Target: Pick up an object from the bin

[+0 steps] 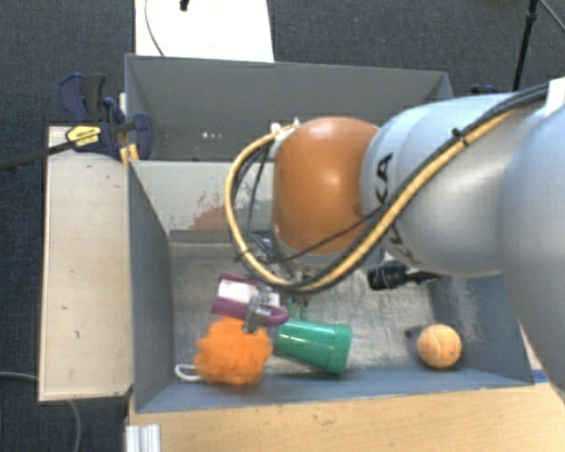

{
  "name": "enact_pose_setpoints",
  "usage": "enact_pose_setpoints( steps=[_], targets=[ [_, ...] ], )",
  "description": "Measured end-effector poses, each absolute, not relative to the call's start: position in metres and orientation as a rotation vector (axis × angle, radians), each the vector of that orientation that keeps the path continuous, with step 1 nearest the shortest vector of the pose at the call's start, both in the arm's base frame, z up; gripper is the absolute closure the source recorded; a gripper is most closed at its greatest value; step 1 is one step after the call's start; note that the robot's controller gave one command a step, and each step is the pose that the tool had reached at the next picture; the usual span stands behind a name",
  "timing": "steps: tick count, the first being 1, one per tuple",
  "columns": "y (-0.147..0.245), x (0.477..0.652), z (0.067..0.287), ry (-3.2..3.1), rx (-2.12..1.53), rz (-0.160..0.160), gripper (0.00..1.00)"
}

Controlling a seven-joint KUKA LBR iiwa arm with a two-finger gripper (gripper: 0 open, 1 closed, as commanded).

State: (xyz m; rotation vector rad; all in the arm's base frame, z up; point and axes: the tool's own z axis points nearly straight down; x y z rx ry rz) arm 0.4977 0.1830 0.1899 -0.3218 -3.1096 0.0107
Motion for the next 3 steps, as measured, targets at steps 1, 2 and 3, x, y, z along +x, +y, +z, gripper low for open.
enact_pose_setpoints(
  steps=[1, 2, 3],
  targets=[
    [0.193, 0.508, 0.183, -3.141, -0.313, -0.011, 1.0],
    [0.193, 0.501, 0.126, -3.124, -0.309, 0.002, 1.0],
    [0.214, 0.508, 0.3, -3.144, 0.027, -0.001, 1.0]
  ],
)
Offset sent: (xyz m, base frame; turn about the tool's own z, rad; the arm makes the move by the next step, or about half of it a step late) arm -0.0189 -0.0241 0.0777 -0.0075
